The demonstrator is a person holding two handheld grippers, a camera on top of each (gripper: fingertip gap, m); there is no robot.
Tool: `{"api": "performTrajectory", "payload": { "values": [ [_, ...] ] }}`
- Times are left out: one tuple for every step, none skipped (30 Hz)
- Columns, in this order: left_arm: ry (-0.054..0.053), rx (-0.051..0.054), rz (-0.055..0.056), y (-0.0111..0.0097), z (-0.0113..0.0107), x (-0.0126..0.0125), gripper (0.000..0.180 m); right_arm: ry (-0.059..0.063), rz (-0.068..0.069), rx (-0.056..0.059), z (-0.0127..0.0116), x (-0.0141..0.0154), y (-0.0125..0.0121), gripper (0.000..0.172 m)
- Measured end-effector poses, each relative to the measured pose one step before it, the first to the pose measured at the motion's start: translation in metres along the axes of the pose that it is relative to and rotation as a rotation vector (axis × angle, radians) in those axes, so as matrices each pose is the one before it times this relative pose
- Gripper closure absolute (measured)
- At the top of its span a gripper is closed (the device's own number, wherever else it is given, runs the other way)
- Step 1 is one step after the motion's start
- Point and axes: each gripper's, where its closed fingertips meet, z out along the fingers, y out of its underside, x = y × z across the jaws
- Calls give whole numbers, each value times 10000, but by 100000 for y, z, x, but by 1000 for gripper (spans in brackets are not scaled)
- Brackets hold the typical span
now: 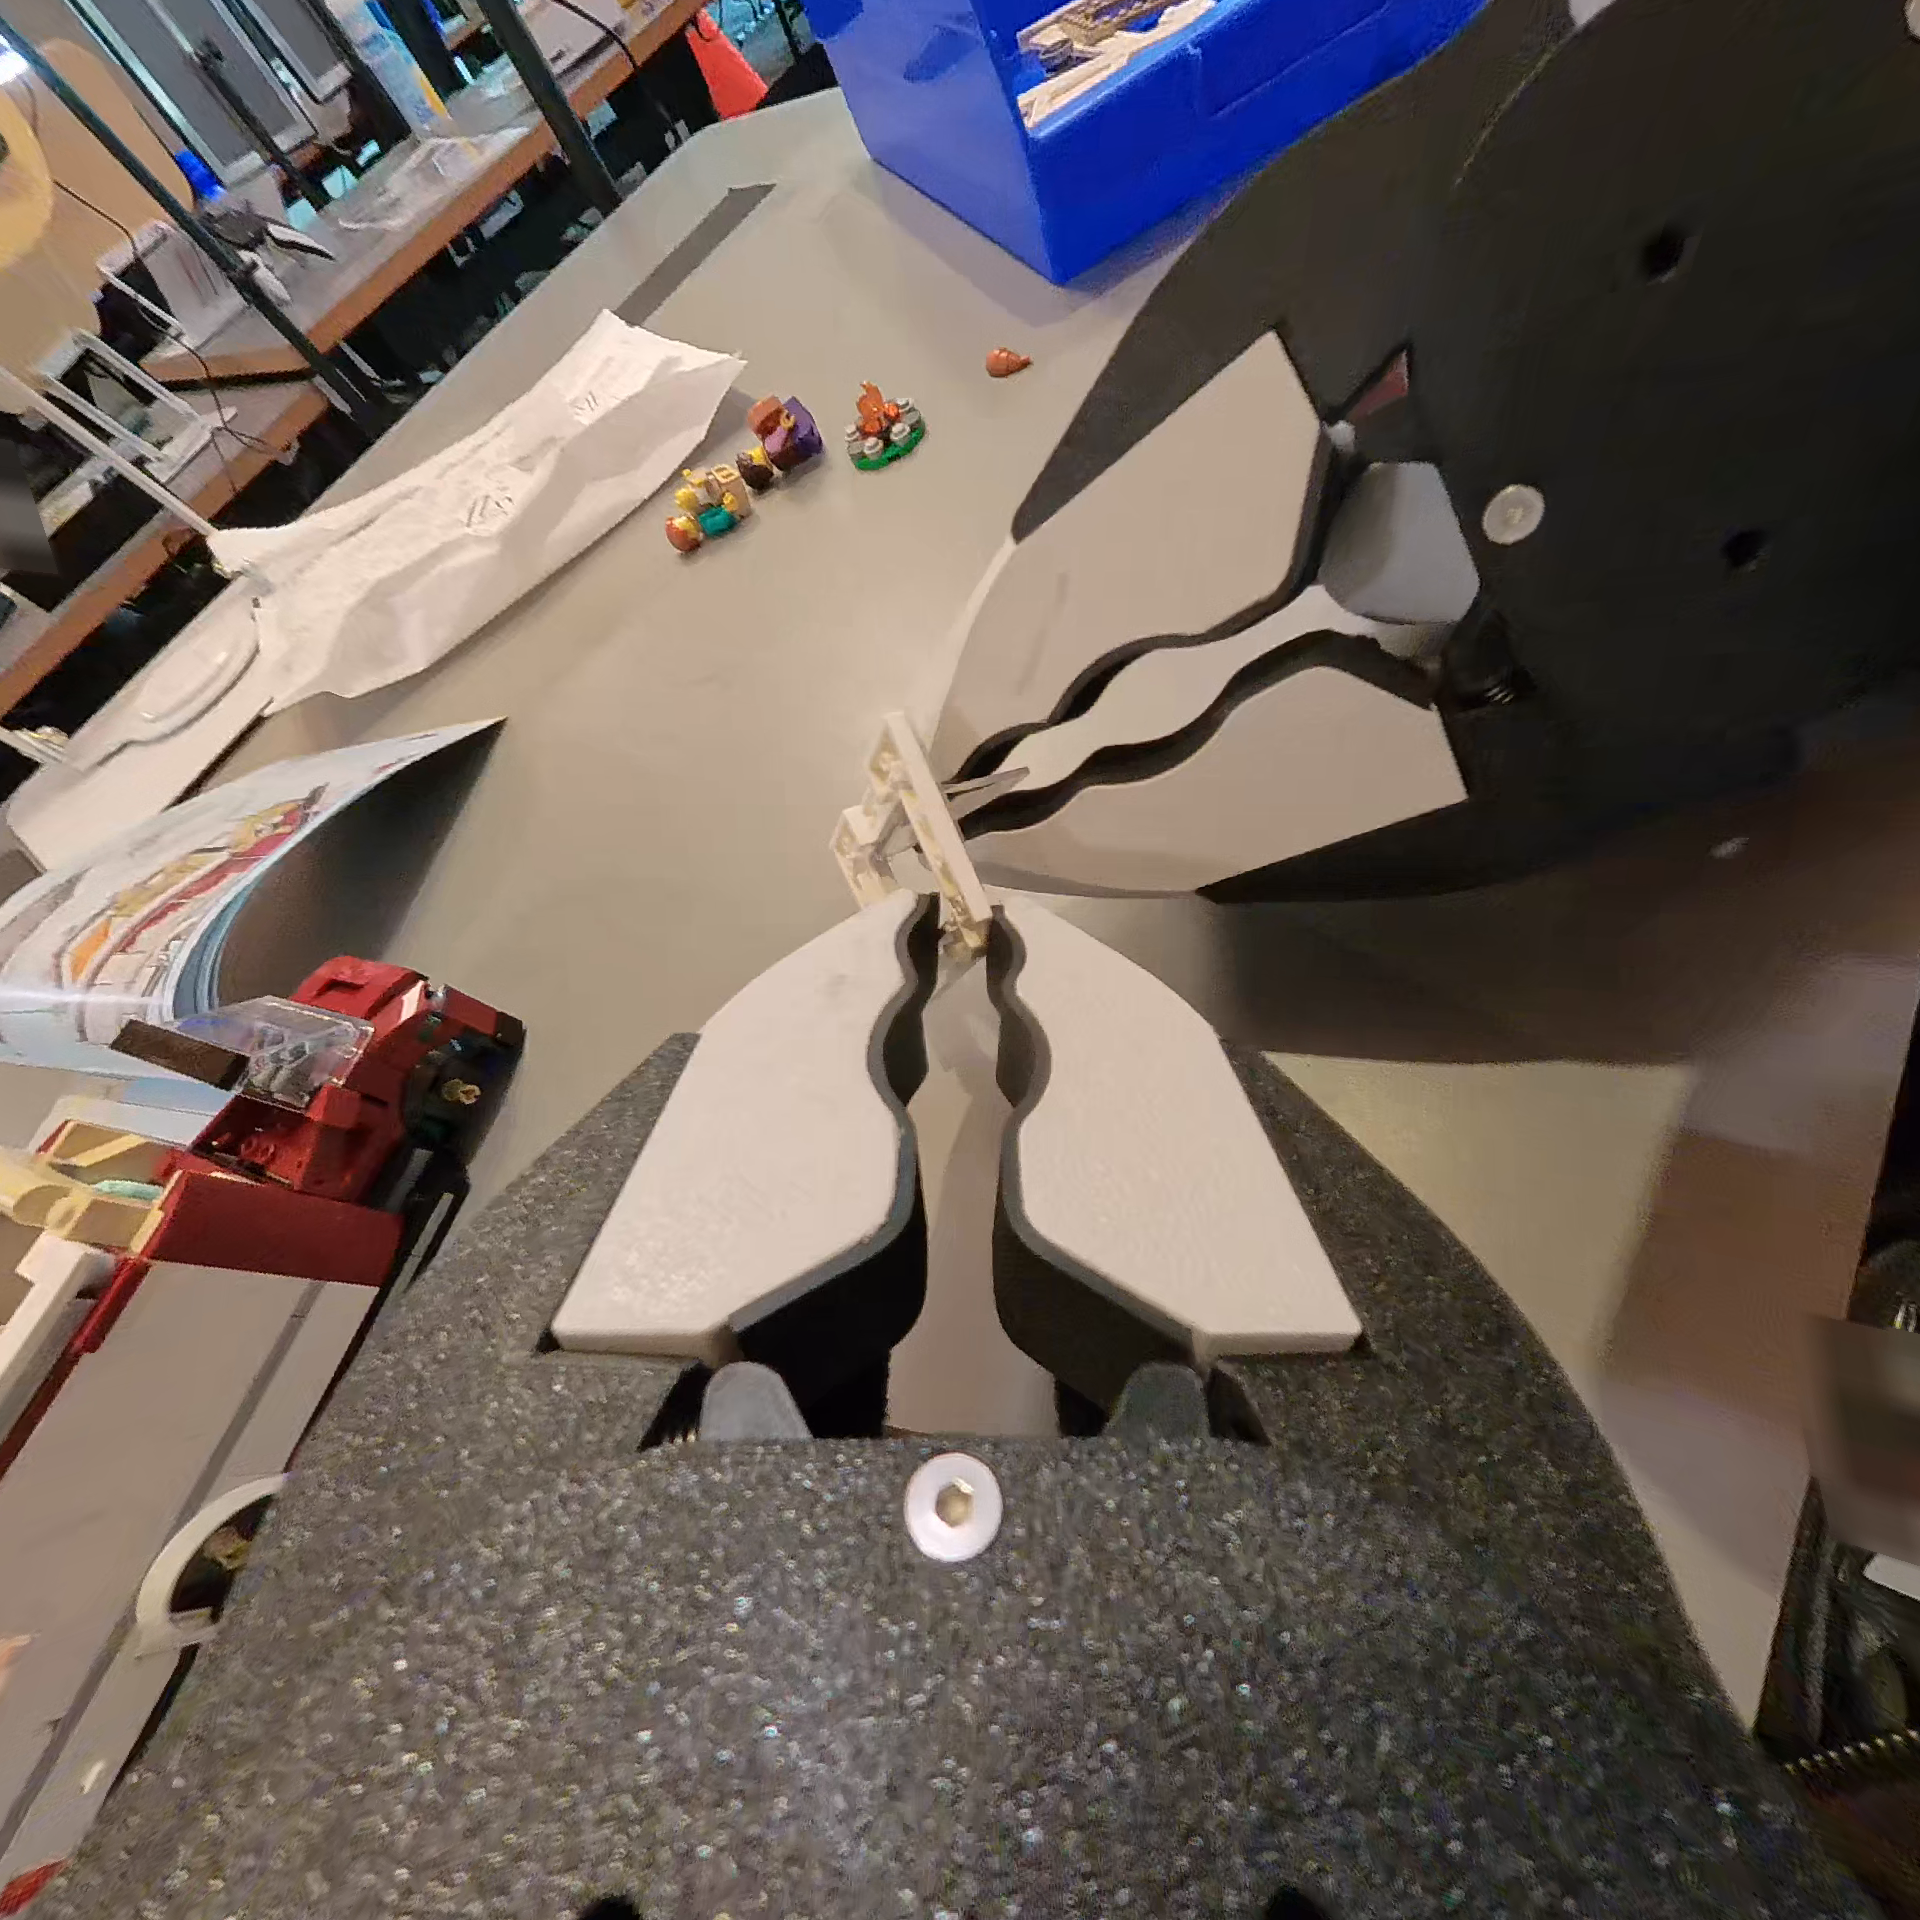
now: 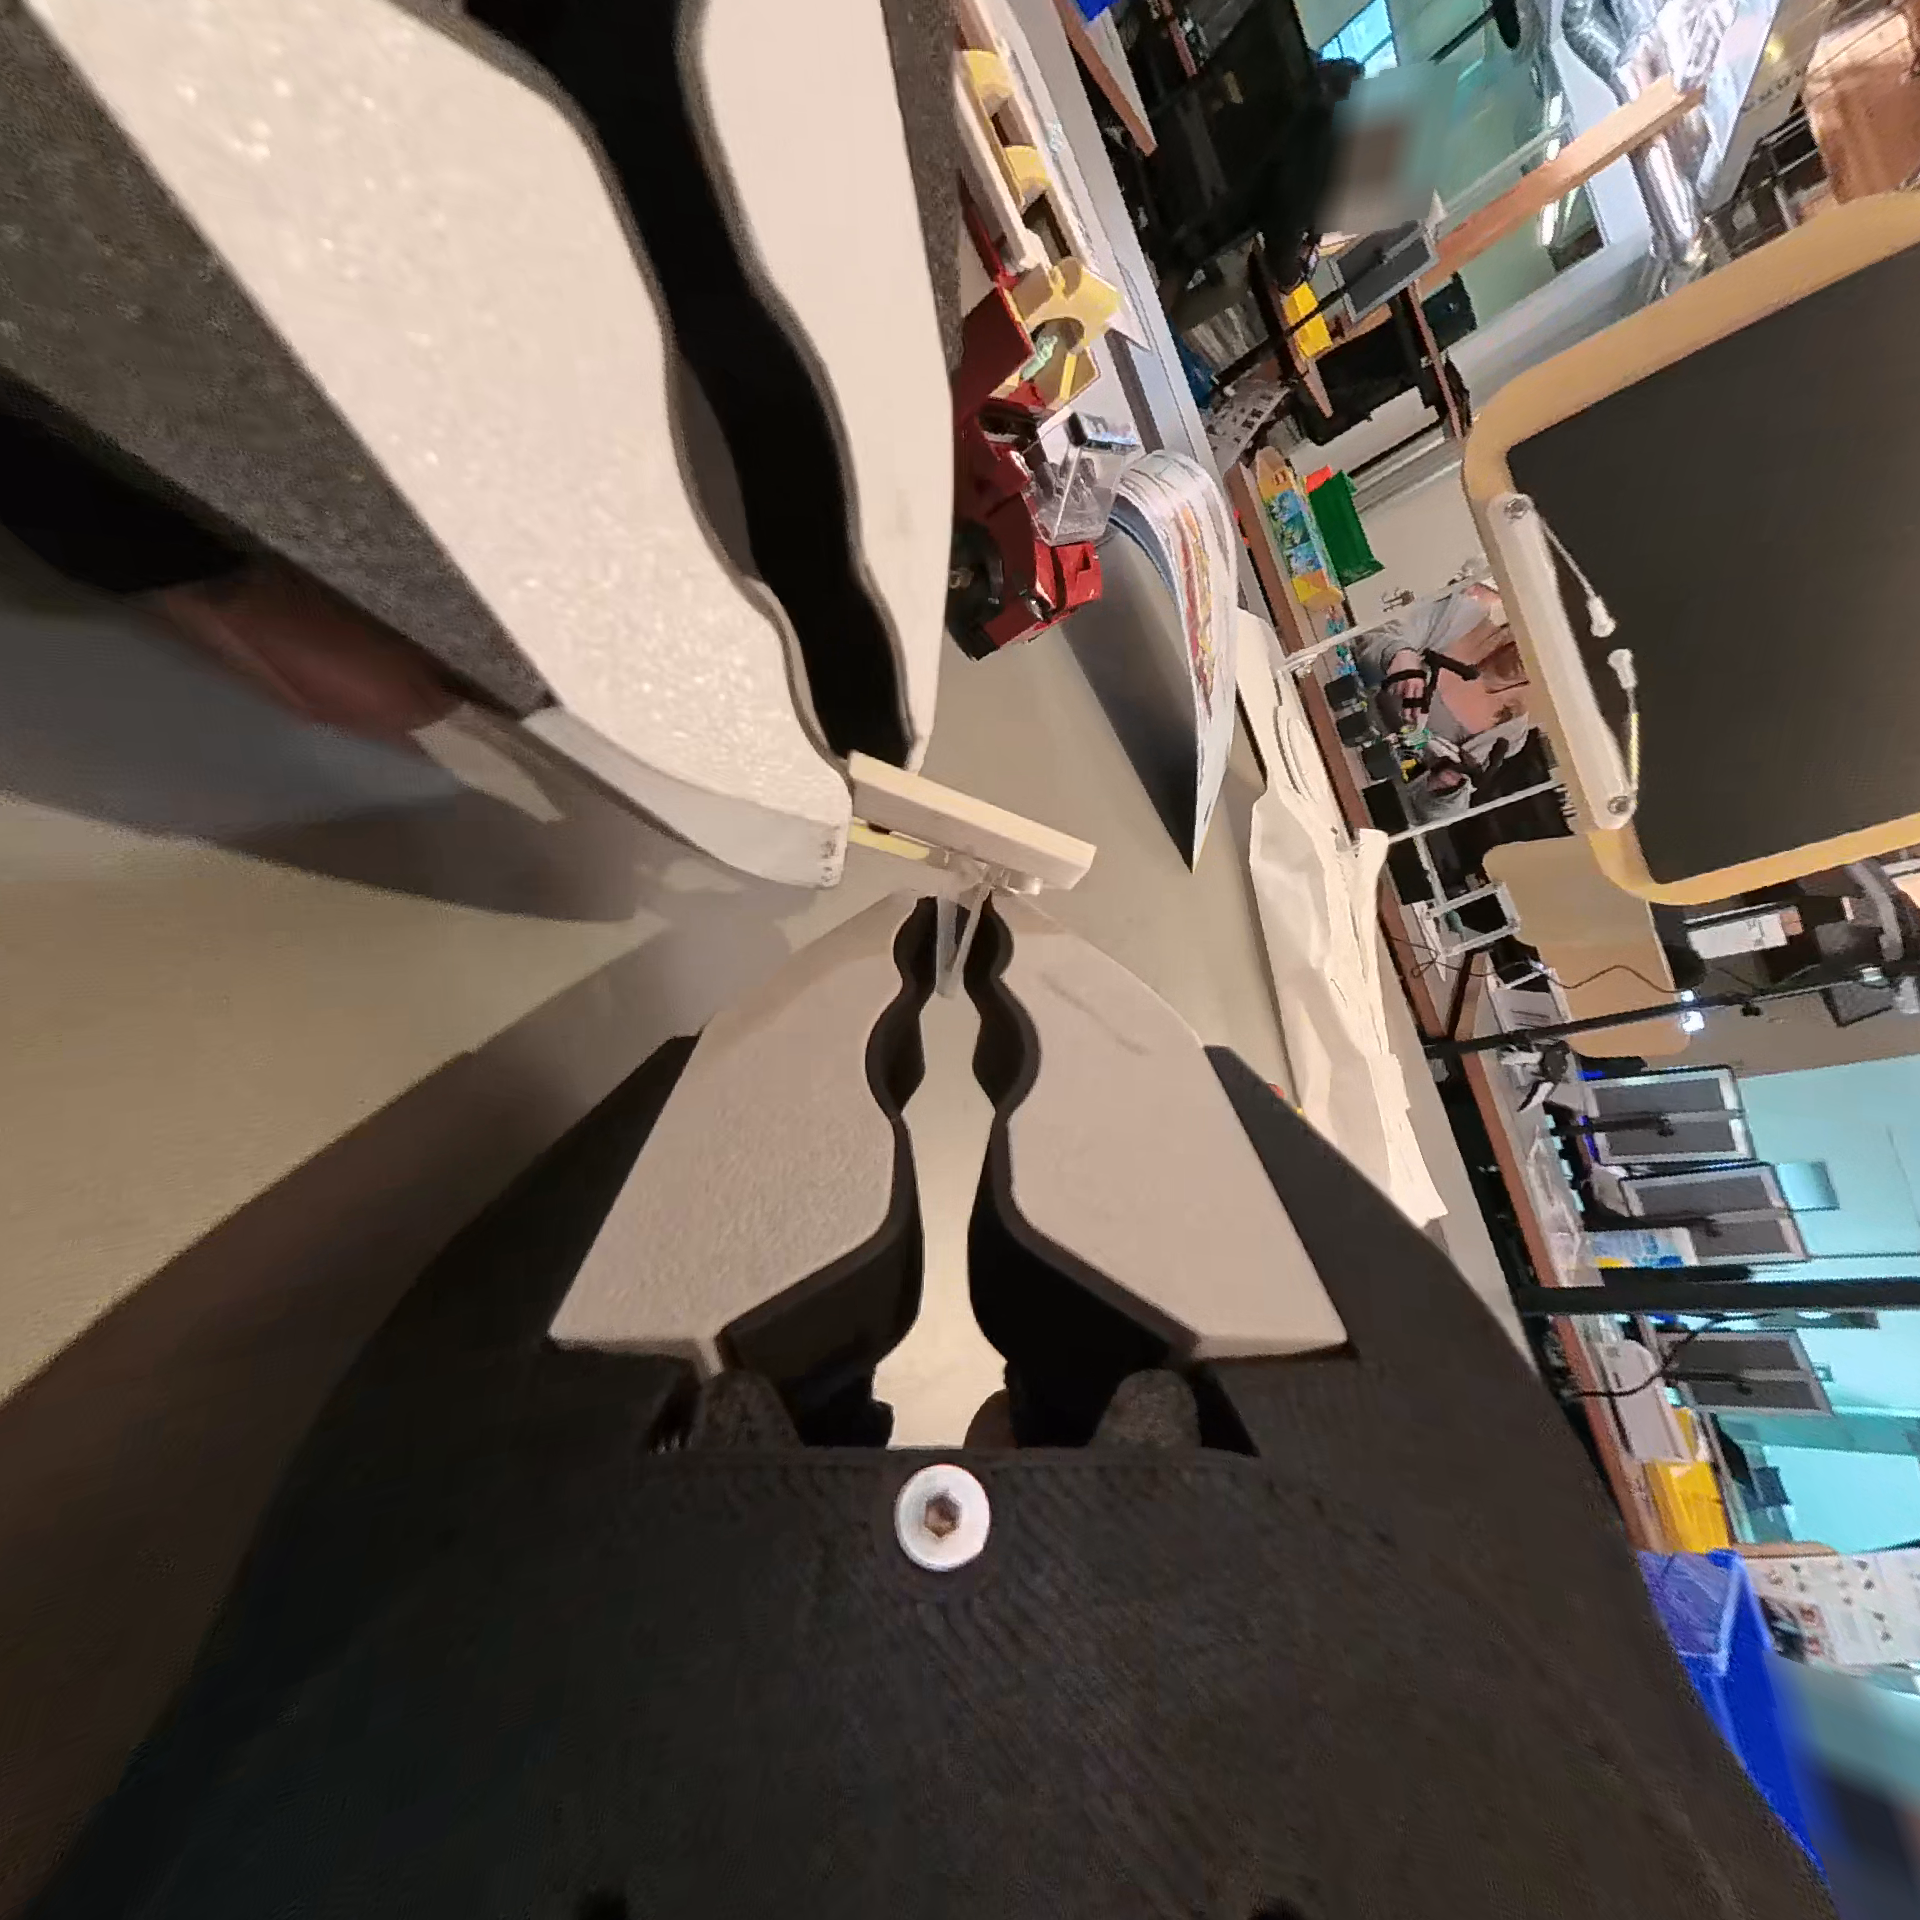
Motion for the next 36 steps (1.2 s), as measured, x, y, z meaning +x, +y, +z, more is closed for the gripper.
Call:
{"api": "performTrajectory", "payload": {
  "values": [
    [52, -59, -45, 79, 25, 32, 172, 72, -111, -36, 6, 14, -11, 166],
    [25, -56, -73, 66, 23, 13, 172, 40, -46, -45, 38, -15, -18, 166],
    [20, -54, -97, 43, 31, 4, 172, 72, -84, -59, 30, 28, -21, 166],
    [31, -55, -106, 26, 53, 33, 172, 120, -110, -59, 21, 56, -22, 166],
    [49, -64, -118, 8, 80, 90, 172, 105, -74, -55, 16, 68, -35, 167],
    [63, -66, -100, -3, 113, 145, 172, 87, -47, -35, 5, 50, -47, 167],
    [43, -67, -83, -12, 136, 128, 171, 91, -73, -41, 6, 37, -44, 167],
    [-1, -95, -86, 57, 119, 0, 171, 76, -85, -113, 41, -9, 115, 167],
    [112, -78, -138, 75, 97, 28, 171, 12, -39, -75, 35, -62, 128, 167],
    [131, -65, -128, 57, 83, 34, 171, -6, -24, -70, 8, -52, 113, 167],
    [47, -33, -70, 35, 34, -39, 171, 67, -116, -80, 25, -14, 65, 166],
    [31, -5, -46, 9, 7, -9, 171, 66, -107, -44, 18, 6, -18, 166],
    [52, -5, -68, 8, -11, -17, 171, 22, -52, -13, 4, -11, -24, 166],
    [83, -8, -102, 10, 12, -18, 171, 19, -31, -20, 20, -7, 14, 166],
    [90, -8, -114, 10, -3, -27, 171, 32, -51, -44, 13, -25, 13, 166],
    [79, -10, -97, 11, 17, -11, 171, 38, -72, -20, 13, -13, -7, 166],
    [68, -45, -67, 54, 37, -9, 171, 2, -69, -28, 25, -54, 25, 166],
    [60, -49, -49, 51, 52, 7, 171, -10, -51, -18, 24, -45, 49, 166],
    [82, -33, -89, 37, 30, -2, 171, 10, -89, -36, 6, -55, 42, 166],
    [114, -37, -107, 42, 35, 3, 172, 18, -117, -22, 15, -50, 43, 165],
    [121, -56, -95, 71, 41, 20, 172, -15, -100, -20, 6, -81, 49, 165],
    [112, -85, -72, 115, 55, 13, 172, -33, -116, -8, 23, -116, 53, 165],
    [95, -65, -92, 87, 36, -17, 172, -4, -136, -35, 29, -94, 48, 165],
    [71, -83, -70, 119, 52, -24, 172, -9, -151, -31, 39, -108, 48, 165],
    [51, -71, -80, 86, 46, -36, 172, -23, -149, -25, 62, -119, 37, 165],
    [39, -67, -97, 90, 52, -61, 173, -12, -173, -5, 67, -98, 52, 165],
    [35, -50, -124, 55, 47, -93, 174, -24, -122, -18, 65, -89, 71, 165],
    [41, -64, -137, 68, 58, -100, 174, -24, -115, -21, 66, -103, 76, 166],
    [37, -97, -131, 102, 89, -94, 175, -54, -68, -10, 61, -140, 48, 166],
    [13, -98, -90, 109, 106, -88, 176, -7, -107, -21, 53, -96, 30, 167],
    [18, -119, -72, 123, 119, -53, 176, 16, -116, -31, 51, -67, 12, 168],
    [-35, -61, -34, 58, 81, -68, 176, 12, -45, -11, 79, -1, 0, 168],
    [-43, -32, -38, 31, 38, -94, 176, -13, -20, 2, 69, 20, -16, 168],
    [-31, -40, -56, 45, 44, -85, 176, 21, -66, -20, 80, 17, -27, 168],
    [-10, -24, -62, 23, 24, -73, 176, 40, -98, -26, 61, 22, -34, 168],
    [-15, -26, -59, 27, 20, -71, 176, 32, -107, -26, 65, 33, -28, 168]
  ]
}}
